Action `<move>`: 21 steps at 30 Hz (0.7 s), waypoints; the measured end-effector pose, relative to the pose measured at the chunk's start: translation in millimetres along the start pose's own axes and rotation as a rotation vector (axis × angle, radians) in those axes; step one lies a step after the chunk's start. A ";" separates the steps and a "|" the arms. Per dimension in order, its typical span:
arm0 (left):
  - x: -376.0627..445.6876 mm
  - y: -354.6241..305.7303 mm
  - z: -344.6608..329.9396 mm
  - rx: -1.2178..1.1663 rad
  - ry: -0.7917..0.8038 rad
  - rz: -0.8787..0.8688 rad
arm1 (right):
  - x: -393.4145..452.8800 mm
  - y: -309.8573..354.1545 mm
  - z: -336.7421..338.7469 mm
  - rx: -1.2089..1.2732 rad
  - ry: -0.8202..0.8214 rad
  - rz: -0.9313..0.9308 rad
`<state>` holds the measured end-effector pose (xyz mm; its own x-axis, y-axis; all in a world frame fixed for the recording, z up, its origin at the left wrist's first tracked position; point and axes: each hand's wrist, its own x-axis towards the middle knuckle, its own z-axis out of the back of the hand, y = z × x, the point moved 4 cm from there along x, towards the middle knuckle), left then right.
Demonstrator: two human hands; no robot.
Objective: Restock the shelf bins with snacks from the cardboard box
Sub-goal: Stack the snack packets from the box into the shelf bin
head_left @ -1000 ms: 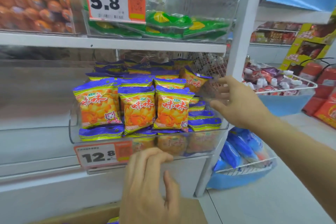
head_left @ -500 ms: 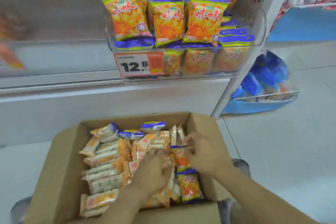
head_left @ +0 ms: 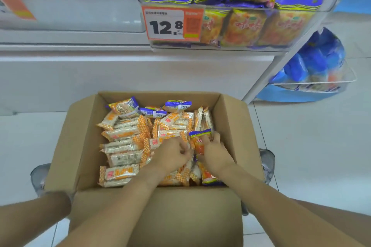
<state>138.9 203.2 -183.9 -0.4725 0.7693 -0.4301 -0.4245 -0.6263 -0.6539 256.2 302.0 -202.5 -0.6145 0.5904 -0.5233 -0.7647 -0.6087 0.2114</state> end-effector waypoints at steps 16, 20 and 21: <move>-7.0 -12.6 -67.5 0.324 0.156 0.034 | -20.5 -21.0 92.3 0.129 0.035 0.065; -3.4 -17.5 -73.9 0.296 0.159 0.072 | -21.3 -25.1 84.6 0.147 0.031 0.072; -3.5 -16.1 -72.9 0.206 0.146 0.080 | -21.0 -27.8 84.5 0.154 0.033 0.074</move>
<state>203.7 219.8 -217.2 -0.4007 0.7170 -0.5704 -0.5456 -0.6869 -0.4801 274.1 351.3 -127.7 -0.6656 0.5275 -0.5279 -0.7397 -0.5603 0.3728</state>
